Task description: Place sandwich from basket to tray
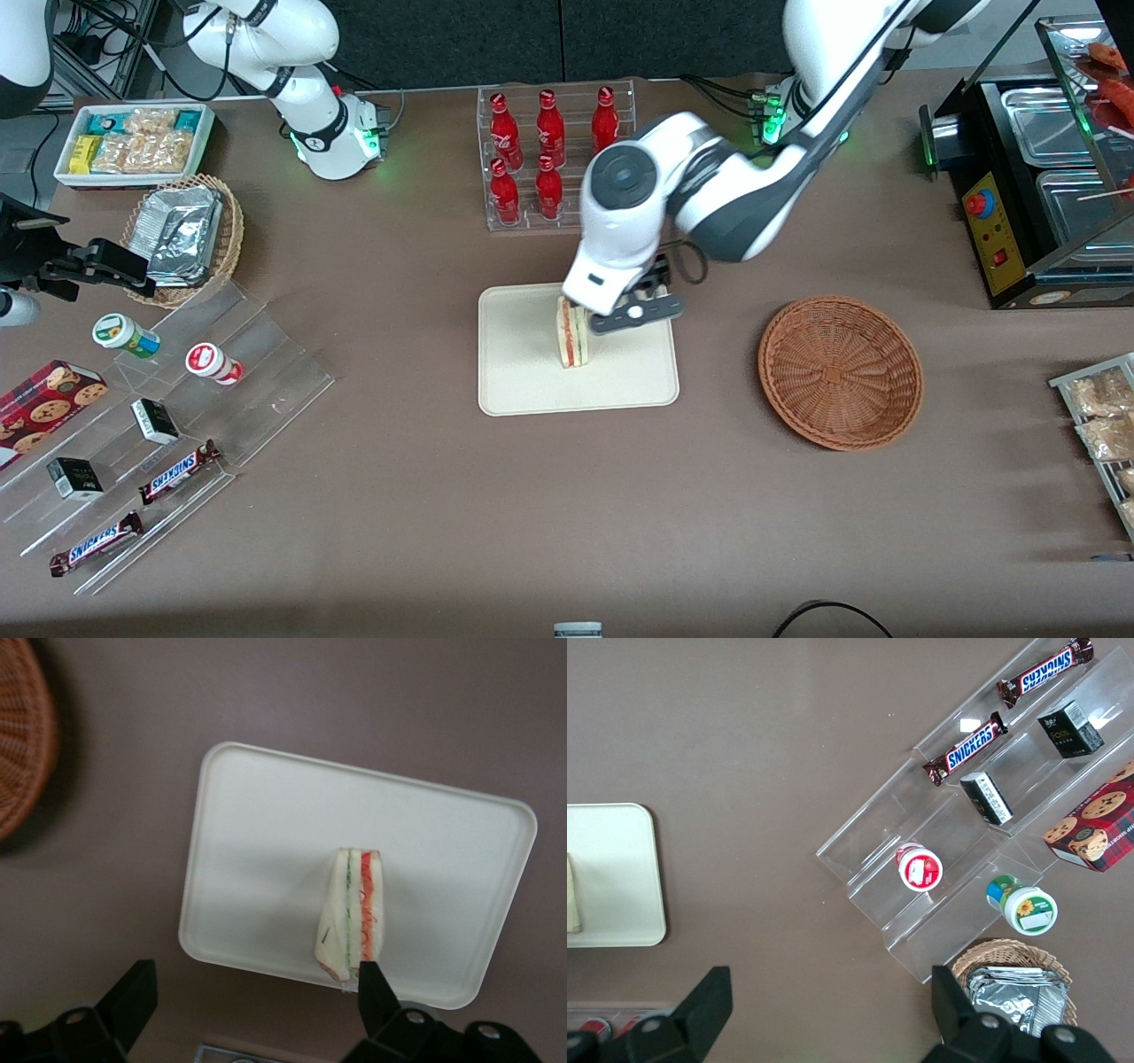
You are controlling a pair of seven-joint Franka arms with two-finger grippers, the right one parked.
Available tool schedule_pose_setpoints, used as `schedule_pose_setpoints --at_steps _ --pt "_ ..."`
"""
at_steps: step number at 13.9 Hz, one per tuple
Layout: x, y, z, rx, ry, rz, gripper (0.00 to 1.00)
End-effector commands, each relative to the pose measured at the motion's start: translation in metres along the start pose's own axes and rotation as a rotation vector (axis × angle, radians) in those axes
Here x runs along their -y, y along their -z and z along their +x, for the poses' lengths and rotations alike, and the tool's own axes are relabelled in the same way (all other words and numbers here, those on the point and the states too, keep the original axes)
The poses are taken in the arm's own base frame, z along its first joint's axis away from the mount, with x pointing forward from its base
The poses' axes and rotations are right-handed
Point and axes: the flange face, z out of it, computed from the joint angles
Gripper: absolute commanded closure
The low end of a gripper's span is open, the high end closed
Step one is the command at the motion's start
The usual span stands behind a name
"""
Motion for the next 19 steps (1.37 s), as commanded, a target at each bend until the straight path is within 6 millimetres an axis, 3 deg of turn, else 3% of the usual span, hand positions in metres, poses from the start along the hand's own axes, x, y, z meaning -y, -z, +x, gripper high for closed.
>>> schedule_pose_setpoints --at_steps 1,9,10,14,18,19 --pt "0.039 0.035 0.006 0.021 0.002 0.030 0.00" --pt "0.140 0.107 0.028 0.057 -0.129 0.137 0.00" --pt "0.166 0.119 0.043 0.065 -0.123 0.122 0.00" --pt "0.258 0.166 0.061 0.108 -0.243 0.070 0.00" --pt "0.344 0.179 0.082 0.159 -0.362 0.050 0.00" --pt "0.354 0.180 0.086 0.160 -0.379 0.045 0.00"
